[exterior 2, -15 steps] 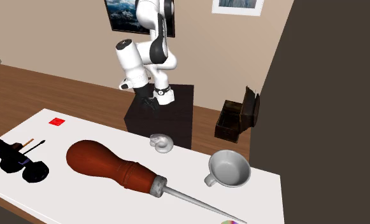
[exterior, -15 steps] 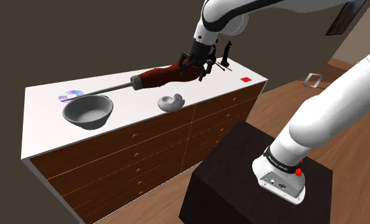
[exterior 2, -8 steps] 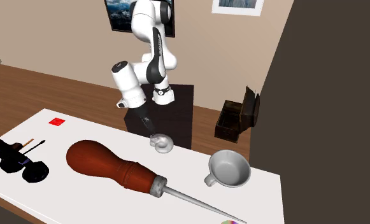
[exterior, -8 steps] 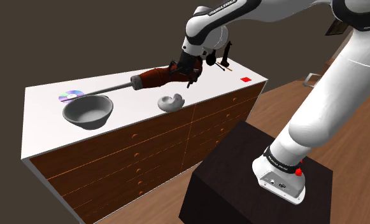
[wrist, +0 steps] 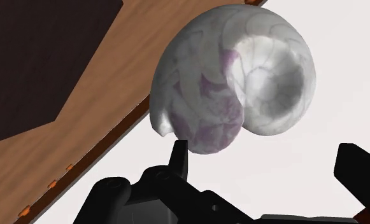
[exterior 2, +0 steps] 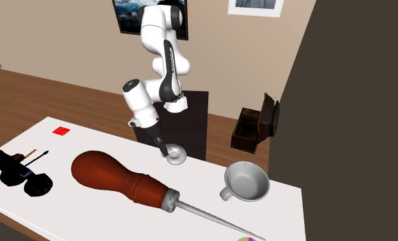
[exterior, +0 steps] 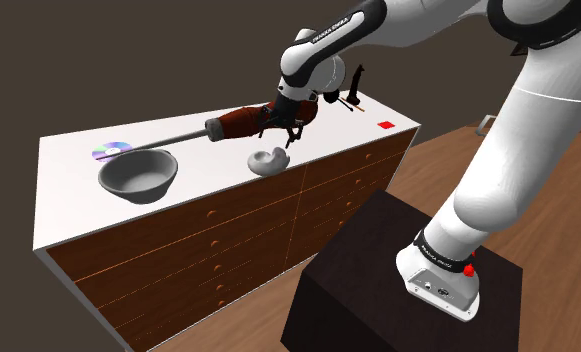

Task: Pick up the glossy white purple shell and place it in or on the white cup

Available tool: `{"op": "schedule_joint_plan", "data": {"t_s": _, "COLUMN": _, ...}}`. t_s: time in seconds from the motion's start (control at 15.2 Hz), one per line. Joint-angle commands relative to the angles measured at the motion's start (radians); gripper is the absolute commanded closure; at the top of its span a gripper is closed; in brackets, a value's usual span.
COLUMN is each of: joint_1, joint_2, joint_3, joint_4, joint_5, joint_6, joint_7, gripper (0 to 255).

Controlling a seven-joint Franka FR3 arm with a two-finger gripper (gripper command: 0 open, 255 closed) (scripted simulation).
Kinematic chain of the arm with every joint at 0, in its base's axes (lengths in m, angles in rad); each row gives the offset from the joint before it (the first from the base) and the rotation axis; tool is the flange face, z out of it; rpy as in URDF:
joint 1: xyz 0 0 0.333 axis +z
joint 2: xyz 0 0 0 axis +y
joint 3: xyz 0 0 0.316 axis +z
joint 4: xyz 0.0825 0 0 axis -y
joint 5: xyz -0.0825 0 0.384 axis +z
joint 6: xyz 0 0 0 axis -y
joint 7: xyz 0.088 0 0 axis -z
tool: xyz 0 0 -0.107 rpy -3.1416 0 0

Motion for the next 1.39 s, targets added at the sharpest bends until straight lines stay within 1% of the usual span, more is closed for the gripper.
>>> {"op": "schedule_joint_plan", "data": {"t_s": 0.0, "joint_1": 0.003, "joint_2": 0.019, "joint_3": 0.003, "joint_4": -0.002, "joint_5": 0.005, "joint_6": 0.022, "joint_7": -0.003, "gripper": 0}}
{"op": "schedule_joint_plan", "data": {"t_s": 0.46, "joint_1": 0.003, "joint_2": 0.019, "joint_3": 0.003, "joint_4": -0.002, "joint_5": 0.005, "joint_6": 0.022, "joint_7": -0.003, "gripper": 0}}
{"op": "schedule_joint_plan", "data": {"t_s": 0.53, "joint_1": 0.003, "joint_2": 0.019, "joint_3": 0.003, "joint_4": -0.002, "joint_5": 0.005, "joint_6": 0.022, "joint_7": -0.003, "gripper": 255}}
{"op": "schedule_joint_plan", "data": {"t_s": 0.92, "joint_1": 0.003, "joint_2": 0.003, "joint_3": 0.004, "joint_4": -0.018, "joint_5": 0.006, "joint_6": 0.023, "joint_7": -0.003, "gripper": 255}}
{"op": "schedule_joint_plan", "data": {"t_s": 1.12, "joint_1": 0.003, "joint_2": 0.019, "joint_3": 0.003, "joint_4": -0.002, "joint_5": 0.005, "joint_6": 0.022, "joint_7": -0.003, "gripper": 255}}
{"op": "schedule_joint_plan", "data": {"t_s": 1.19, "joint_1": 0.003, "joint_2": 0.01, "joint_3": 0.002, "joint_4": 0.001, "joint_5": 0.001, "joint_6": 0.01, "joint_7": 0.001, "gripper": 255}}
{"op": "schedule_joint_plan", "data": {"t_s": 1.25, "joint_1": 0.001, "joint_2": 0.005, "joint_3": 0.001, "joint_4": 0.006, "joint_5": 0.004, "joint_6": 0.02, "joint_7": -0.002, "gripper": 255}}
{"op": "schedule_joint_plan", "data": {"t_s": 1.32, "joint_1": 0.001, "joint_2": 0.005, "joint_3": 0.001, "joint_4": 0.006, "joint_5": 0.004, "joint_6": 0.02, "joint_7": -0.002, "gripper": 0}}
